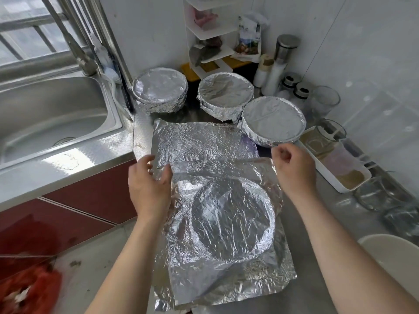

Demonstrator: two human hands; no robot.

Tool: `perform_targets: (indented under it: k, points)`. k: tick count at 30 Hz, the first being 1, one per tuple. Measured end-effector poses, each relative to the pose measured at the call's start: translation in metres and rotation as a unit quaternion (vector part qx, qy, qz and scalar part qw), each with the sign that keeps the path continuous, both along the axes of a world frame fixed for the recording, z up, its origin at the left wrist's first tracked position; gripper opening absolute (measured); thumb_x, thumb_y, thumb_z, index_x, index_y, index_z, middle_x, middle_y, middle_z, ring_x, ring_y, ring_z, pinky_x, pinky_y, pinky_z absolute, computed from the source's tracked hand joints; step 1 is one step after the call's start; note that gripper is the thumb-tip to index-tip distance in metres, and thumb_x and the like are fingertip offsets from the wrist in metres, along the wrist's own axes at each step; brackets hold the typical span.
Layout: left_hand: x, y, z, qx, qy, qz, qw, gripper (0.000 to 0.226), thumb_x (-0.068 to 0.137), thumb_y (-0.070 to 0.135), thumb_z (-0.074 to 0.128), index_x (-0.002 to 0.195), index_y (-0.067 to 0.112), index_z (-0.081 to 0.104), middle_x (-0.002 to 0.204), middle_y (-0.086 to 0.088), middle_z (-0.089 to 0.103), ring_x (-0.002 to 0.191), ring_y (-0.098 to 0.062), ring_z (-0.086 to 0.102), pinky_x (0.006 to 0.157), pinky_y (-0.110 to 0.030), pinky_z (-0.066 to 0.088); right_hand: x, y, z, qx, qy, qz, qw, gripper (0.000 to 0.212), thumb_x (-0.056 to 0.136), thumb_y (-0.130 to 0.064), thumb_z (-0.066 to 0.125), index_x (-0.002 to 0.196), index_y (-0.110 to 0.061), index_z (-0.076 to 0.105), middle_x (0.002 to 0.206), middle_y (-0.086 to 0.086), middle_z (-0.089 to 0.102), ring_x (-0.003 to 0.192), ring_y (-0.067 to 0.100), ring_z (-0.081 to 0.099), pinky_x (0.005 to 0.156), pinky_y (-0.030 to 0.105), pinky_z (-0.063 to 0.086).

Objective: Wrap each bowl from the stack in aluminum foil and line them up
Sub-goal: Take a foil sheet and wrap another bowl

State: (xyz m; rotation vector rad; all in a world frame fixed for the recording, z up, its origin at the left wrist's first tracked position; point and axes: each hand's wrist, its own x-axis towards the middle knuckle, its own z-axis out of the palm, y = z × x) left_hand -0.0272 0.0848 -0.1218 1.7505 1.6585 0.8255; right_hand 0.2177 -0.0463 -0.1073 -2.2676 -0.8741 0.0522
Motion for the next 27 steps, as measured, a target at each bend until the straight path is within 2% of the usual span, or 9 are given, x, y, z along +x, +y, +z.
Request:
perform_targets:
  k: [1,3,6,10,16,19,22,24,27]
  points:
    - [0.004,-0.008,0.013,0.058,0.002,-0.048,0.997,0.032,0.091,0.027,0.067,0.121,0.017,0.063,0.109,0.004,0.057,0.097,-0.013,0.055,0.085,-0.028,0.041,-0.01,-0.001,0.006,0.014,-0.023,0.048,0.999,0.02,0.097,-0.028,0.055,0.091,-0.015,0.069,0.081,0.001,0.061,0.075,0.019,0.055,0.062,0.027,0.037]
    - [0.019,-0.03,0.026,0.096,0.002,-0.187,0.978,0.027,0.092,0.02,0.066,0.118,0.016,0.068,0.114,0.003,0.064,0.103,-0.016,0.059,0.092,-0.029,0.044,-0.033,-0.005,0.01,-0.005,-0.034,0.12,0.992,0.025,0.099,-0.029,0.051,0.105,-0.014,0.07,0.094,0.003,0.062,0.083,0.018,0.056,0.067,0.026,0.044]
    - [0.038,-0.059,0.011,0.172,0.095,-0.339,0.92,0.029,0.095,0.023,0.061,0.122,0.017,0.067,0.127,-0.002,0.064,0.113,-0.022,0.06,0.093,-0.032,0.048,-0.059,-0.013,-0.002,-0.042,-0.015,0.161,0.986,0.035,0.1,-0.031,0.045,0.123,-0.014,0.065,0.117,0.005,0.063,0.106,0.023,0.059,0.087,0.032,0.046]
    - [0.037,-0.06,-0.016,0.172,0.113,-0.353,0.913,0.031,0.099,0.027,0.055,0.127,0.016,0.064,0.132,-0.003,0.062,0.118,-0.026,0.059,0.095,-0.038,0.051,-0.07,-0.023,-0.019,-0.058,0.03,0.155,0.986,0.038,0.102,-0.022,0.044,0.137,-0.013,0.054,0.136,0.004,0.056,0.126,0.021,0.05,0.103,0.028,0.036]
    - [0.033,-0.06,-0.015,0.131,0.105,-0.344,0.924,0.032,0.098,0.02,0.056,0.129,0.02,0.064,0.134,0.003,0.061,0.122,-0.018,0.057,0.098,-0.033,0.048,-0.074,-0.033,-0.026,-0.073,0.082,0.18,0.978,0.044,0.104,-0.024,0.036,0.148,-0.02,0.039,0.148,-0.005,0.044,0.135,0.011,0.041,0.109,0.025,0.034]
    - [0.036,-0.059,-0.007,0.138,0.105,-0.336,0.926,0.028,0.098,0.023,0.056,0.124,0.018,0.066,0.127,0.001,0.065,0.116,-0.019,0.061,0.093,-0.034,0.051,-0.074,-0.032,-0.026,-0.061,0.057,0.167,0.982,0.041,0.103,-0.022,0.041,0.143,-0.018,0.047,0.144,-0.002,0.049,0.131,0.015,0.046,0.108,0.029,0.037]
    - [0.048,-0.054,0.002,0.155,0.113,-0.333,0.923,0.028,0.097,0.028,0.058,0.12,0.017,0.068,0.116,0.001,0.068,0.107,-0.021,0.059,0.081,-0.037,0.053,-0.072,-0.021,-0.021,-0.015,-0.027,0.122,0.992,0.027,0.096,-0.016,0.054,0.118,-0.011,0.068,0.116,0.007,0.066,0.104,0.027,0.06,0.091,0.039,0.05]
    - [0.057,-0.05,0.005,0.169,0.134,-0.341,0.915,0.024,0.096,0.031,0.059,0.114,0.02,0.071,0.103,0.003,0.067,0.097,-0.02,0.055,0.069,-0.035,0.05,-0.069,-0.009,-0.016,-0.006,-0.051,0.133,0.99,0.018,0.091,-0.015,0.062,0.104,-0.01,0.073,0.097,0.007,0.066,0.089,0.028,0.06,0.078,0.038,0.052]
    - [0.062,-0.045,0.001,0.187,0.153,-0.346,0.906,0.021,0.096,0.033,0.057,0.1,0.021,0.074,0.088,0.004,0.061,0.084,-0.017,0.049,0.059,-0.031,0.043,-0.066,0.004,-0.012,-0.034,-0.045,0.191,0.98,0.018,0.091,-0.014,0.064,0.106,-0.01,0.073,0.093,0.005,0.064,0.089,0.024,0.058,0.077,0.033,0.048]
